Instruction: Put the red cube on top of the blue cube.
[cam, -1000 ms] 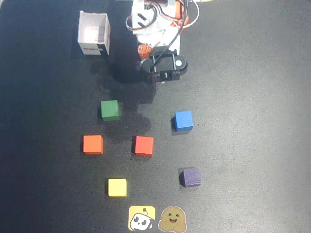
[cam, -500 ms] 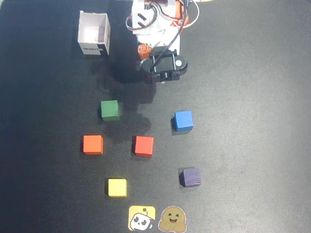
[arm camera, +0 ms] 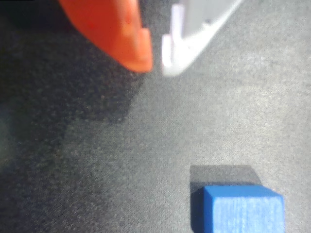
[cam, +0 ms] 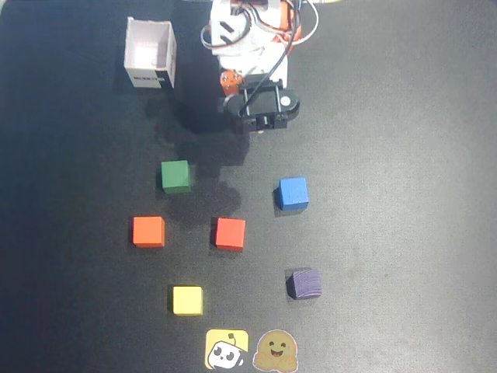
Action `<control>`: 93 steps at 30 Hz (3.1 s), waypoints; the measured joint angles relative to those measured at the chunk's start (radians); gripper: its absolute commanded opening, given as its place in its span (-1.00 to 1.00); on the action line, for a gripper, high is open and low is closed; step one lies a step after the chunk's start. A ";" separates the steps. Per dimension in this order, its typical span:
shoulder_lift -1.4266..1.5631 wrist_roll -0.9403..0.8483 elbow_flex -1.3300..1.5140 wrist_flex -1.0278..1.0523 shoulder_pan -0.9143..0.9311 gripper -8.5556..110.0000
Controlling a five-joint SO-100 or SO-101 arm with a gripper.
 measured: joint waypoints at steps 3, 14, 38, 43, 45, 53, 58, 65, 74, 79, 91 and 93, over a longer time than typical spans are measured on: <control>0.000 0.000 0.000 0.000 0.000 -0.85; 0.000 0.000 0.000 0.000 0.000 -0.85; 0.000 0.023 0.000 -0.006 0.000 -0.74; 0.000 0.038 -0.002 -0.018 -0.003 -0.66; -0.009 0.071 -0.011 -0.018 -0.020 -0.62; -0.396 0.133 -0.261 -0.077 -0.046 -0.58; -0.716 0.133 -0.491 -0.078 -0.031 -0.58; -1.094 0.133 -0.781 -0.092 0.009 -0.50; -1.347 0.135 -0.919 -0.155 0.025 -0.50; -1.414 0.135 -0.951 -0.170 0.025 -0.50; -1.520 0.135 -0.956 -0.209 0.025 -0.50; -1.534 0.135 -0.956 -0.218 0.025 -0.50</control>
